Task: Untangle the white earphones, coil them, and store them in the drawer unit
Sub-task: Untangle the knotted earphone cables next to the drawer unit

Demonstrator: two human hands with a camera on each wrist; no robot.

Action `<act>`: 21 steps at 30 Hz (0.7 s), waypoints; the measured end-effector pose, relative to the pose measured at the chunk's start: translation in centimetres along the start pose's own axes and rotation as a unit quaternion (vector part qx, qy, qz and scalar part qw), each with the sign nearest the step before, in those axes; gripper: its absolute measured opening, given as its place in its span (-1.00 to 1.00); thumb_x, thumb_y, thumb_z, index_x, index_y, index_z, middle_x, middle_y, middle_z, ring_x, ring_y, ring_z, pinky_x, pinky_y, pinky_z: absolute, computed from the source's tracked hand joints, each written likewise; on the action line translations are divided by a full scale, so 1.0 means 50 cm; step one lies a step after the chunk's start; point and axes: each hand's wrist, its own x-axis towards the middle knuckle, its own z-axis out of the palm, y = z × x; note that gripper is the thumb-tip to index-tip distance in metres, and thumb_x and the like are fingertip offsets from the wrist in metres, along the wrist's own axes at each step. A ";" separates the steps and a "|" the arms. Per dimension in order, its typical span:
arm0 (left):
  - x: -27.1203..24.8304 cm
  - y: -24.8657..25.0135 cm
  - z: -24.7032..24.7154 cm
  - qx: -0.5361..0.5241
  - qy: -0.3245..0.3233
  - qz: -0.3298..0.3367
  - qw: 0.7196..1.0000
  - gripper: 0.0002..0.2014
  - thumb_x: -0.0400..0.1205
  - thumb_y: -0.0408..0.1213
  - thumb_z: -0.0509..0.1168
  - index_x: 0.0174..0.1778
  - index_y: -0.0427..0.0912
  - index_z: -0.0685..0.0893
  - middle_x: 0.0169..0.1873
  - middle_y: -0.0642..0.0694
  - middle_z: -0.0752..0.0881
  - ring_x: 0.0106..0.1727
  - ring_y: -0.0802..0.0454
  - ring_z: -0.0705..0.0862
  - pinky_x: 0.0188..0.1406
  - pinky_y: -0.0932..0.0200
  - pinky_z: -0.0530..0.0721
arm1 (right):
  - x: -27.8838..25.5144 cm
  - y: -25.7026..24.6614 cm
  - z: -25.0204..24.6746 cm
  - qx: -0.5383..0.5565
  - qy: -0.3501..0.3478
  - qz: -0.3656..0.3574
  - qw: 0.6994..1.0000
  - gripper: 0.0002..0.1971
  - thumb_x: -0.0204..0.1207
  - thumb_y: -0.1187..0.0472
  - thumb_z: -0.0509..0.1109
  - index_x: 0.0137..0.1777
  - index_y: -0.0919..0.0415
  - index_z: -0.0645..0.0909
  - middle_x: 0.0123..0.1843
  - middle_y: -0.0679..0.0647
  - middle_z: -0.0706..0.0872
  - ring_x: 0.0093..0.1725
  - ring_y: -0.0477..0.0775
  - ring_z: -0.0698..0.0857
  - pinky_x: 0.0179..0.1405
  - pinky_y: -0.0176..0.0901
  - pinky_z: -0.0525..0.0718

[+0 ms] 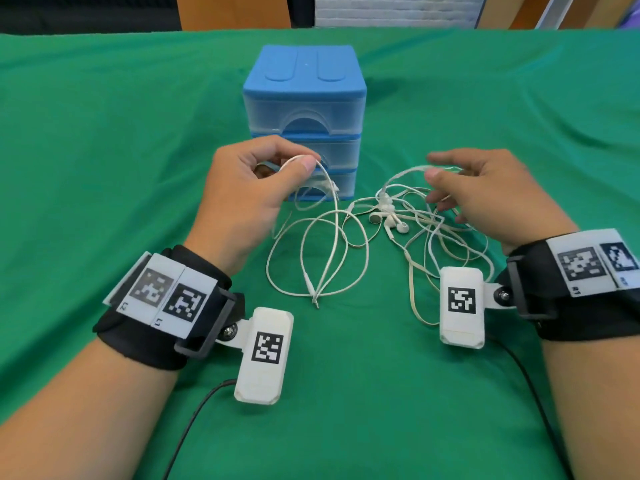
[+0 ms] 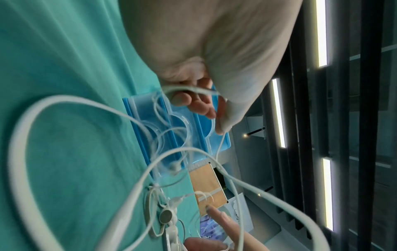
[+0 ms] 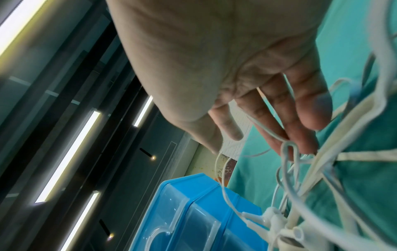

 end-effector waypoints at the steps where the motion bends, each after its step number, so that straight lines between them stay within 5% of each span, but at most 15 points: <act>1: 0.000 0.000 0.000 -0.008 0.007 0.004 1.000 -0.94 0.62 -0.31 0.47 -0.09 -0.13 0.86 -0.45 0.18 0.70 -0.44 0.16 0.43 -0.40 0.37 0.40 | 0.001 -0.001 0.001 0.025 0.005 0.016 1.000 -0.66 0.57 -0.07 0.42 0.34 -0.16 0.68 -0.21 0.10 0.86 -0.19 0.10 0.84 -0.21 -0.01 0.77; 4: 0.000 0.005 0.001 -0.026 0.021 0.021 0.999 -0.94 0.63 -0.32 0.46 -0.07 -0.14 0.85 -0.43 0.14 0.68 -0.44 0.13 0.38 -0.41 0.34 0.36 | -0.008 -0.017 0.003 0.075 0.039 0.033 0.996 -0.69 0.65 -0.04 0.32 0.36 -0.13 0.65 -0.15 0.22 0.83 -0.36 0.16 0.84 -0.47 -0.12 0.68; 8: -0.007 0.017 0.005 -0.045 0.015 0.047 0.998 -0.93 0.66 -0.35 0.43 -0.04 -0.21 0.83 -0.47 0.06 0.63 -0.50 0.05 0.40 -0.51 0.21 0.34 | -0.013 -0.024 -0.002 0.070 0.103 -0.004 0.992 -0.75 0.71 -0.03 0.16 0.16 -0.09 0.67 -0.17 0.28 0.81 -0.50 0.15 0.80 -0.55 -0.16 0.62; 10: -0.008 0.021 0.006 -0.056 0.017 0.057 0.997 -0.92 0.68 -0.36 0.41 -0.01 -0.25 0.81 -0.53 0.18 0.60 -0.56 0.17 0.40 -0.52 0.33 0.31 | -0.002 -0.014 -0.009 0.018 0.154 -0.037 0.987 -0.67 0.69 -0.04 0.15 0.18 0.08 0.68 -0.15 0.26 0.80 -0.43 0.01 0.77 -0.39 -0.21 0.62; 13: -0.008 0.026 0.008 -0.063 0.017 0.073 0.995 -0.89 0.68 -0.42 0.39 0.05 -0.36 0.77 -0.54 0.29 0.64 -0.55 0.38 0.51 -0.44 0.58 0.38 | 0.007 -0.008 -0.018 -0.040 0.222 -0.069 0.972 -0.63 0.62 -0.07 0.25 0.29 0.05 0.68 -0.05 0.11 0.64 -0.10 0.01 0.61 0.01 -0.17 0.54; 15: -0.011 0.029 0.011 -0.055 0.005 0.081 0.995 -0.89 0.66 -0.45 0.40 0.07 -0.36 0.78 -0.53 0.31 0.66 -0.52 0.40 0.54 -0.42 0.60 0.40 | -0.002 -0.028 -0.008 0.002 0.229 -0.135 0.964 -0.63 0.58 -0.09 0.28 0.25 0.07 0.70 0.00 0.12 0.59 -0.08 -0.10 0.53 0.00 -0.20 0.48; 18: -0.014 0.029 0.016 -0.062 -0.019 0.081 0.995 -0.86 0.63 -0.49 0.42 0.09 -0.38 0.78 -0.47 0.27 0.72 -0.50 0.43 0.57 -0.39 0.61 0.43 | -0.038 -0.079 0.034 0.143 0.050 -0.233 0.960 -0.64 0.62 -0.05 0.26 0.12 0.20 0.74 -0.14 0.17 0.70 -0.26 -0.08 0.56 -0.27 -0.23 0.48; 21: -0.018 0.033 0.018 -0.055 -0.045 0.093 0.993 -0.86 0.62 -0.51 0.43 0.08 -0.42 0.80 -0.34 0.13 0.82 -0.39 0.39 0.66 -0.28 0.55 0.53 | -0.064 -0.109 0.094 0.095 -0.126 -0.251 0.955 -0.64 0.63 -0.03 0.32 -0.04 0.31 0.72 -0.27 0.27 0.64 -0.34 0.10 0.50 -0.33 0.02 0.49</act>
